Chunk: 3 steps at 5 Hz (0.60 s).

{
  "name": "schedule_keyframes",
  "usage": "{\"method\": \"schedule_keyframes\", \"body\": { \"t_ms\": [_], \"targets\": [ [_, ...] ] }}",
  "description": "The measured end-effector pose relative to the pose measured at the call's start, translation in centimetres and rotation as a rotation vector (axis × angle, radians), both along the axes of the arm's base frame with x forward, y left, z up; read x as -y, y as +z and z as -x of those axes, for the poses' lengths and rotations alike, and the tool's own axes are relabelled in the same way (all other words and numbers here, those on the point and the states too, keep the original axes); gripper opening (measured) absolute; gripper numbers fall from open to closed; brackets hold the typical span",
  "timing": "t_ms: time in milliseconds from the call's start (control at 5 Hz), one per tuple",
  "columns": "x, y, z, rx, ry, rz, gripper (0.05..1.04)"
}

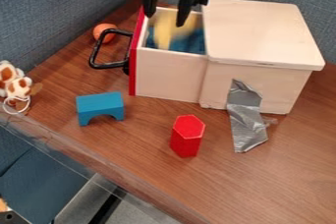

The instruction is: Put the banana in the drawer

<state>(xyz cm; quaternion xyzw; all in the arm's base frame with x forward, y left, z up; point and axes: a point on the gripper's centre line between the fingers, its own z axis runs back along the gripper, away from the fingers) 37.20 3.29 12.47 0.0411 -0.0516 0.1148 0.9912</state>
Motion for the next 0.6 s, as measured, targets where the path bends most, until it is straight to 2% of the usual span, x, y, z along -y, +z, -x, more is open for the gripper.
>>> {"method": "schedule_keyframes", "body": {
  "t_ms": [200,400,600],
  "targets": [
    [0.2,0.0,0.1,-0.008,0.004,0.000,1.007],
    [0.7,1.5,0.5,0.009,0.000,-0.005,1.003],
    [0.6,4.8,1.7,0.055,0.012,-0.021,0.999]
  ]
}}
